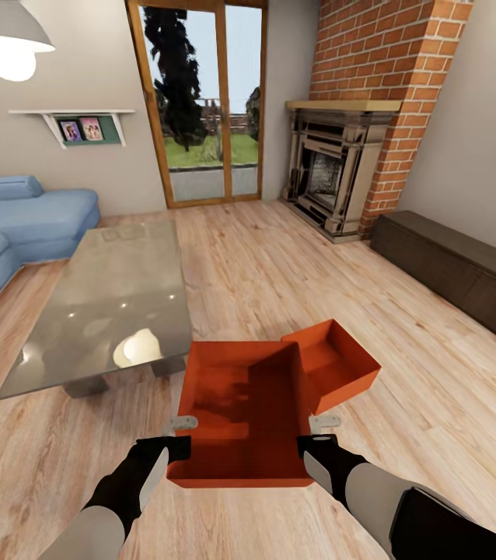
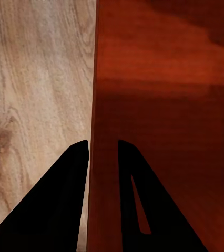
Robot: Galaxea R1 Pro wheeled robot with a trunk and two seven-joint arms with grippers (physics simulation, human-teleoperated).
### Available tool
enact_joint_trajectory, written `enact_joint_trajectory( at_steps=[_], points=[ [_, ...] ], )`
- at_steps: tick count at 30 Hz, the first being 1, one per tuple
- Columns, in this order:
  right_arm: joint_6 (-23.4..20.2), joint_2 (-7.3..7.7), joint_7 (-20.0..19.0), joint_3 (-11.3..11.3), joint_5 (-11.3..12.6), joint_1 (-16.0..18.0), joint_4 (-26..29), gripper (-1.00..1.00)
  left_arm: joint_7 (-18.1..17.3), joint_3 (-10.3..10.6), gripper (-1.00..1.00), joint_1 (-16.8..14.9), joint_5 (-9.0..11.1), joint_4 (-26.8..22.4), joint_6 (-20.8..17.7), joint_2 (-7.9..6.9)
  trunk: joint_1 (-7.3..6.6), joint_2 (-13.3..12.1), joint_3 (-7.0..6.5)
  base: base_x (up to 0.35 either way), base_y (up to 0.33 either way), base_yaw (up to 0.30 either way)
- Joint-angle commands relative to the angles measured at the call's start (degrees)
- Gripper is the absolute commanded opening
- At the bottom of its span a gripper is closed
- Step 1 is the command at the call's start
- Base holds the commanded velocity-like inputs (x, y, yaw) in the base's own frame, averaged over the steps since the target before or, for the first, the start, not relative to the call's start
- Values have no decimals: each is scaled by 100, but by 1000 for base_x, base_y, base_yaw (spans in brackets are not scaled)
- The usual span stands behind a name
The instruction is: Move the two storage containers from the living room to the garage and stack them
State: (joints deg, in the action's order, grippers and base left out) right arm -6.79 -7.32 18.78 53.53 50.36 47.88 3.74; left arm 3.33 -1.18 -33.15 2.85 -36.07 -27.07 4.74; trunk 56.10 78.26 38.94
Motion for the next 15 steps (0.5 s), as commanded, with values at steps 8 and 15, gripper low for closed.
enact_joint_trajectory(
  at_steps=[8, 15],
  points=[
    [-37, 21, 114, -97, -131, 10, 13, -100, 55, -22, -100, 2, -89, 3, -44, 1, -177, -320, -140, 0, 0, 0],
    [-33, 21, 113, -98, -131, 6, 13, -100, 55, -22, -100, 2, -91, 3, -44, 1, -330, -600, -265, 0, 0, 0]
  ],
)
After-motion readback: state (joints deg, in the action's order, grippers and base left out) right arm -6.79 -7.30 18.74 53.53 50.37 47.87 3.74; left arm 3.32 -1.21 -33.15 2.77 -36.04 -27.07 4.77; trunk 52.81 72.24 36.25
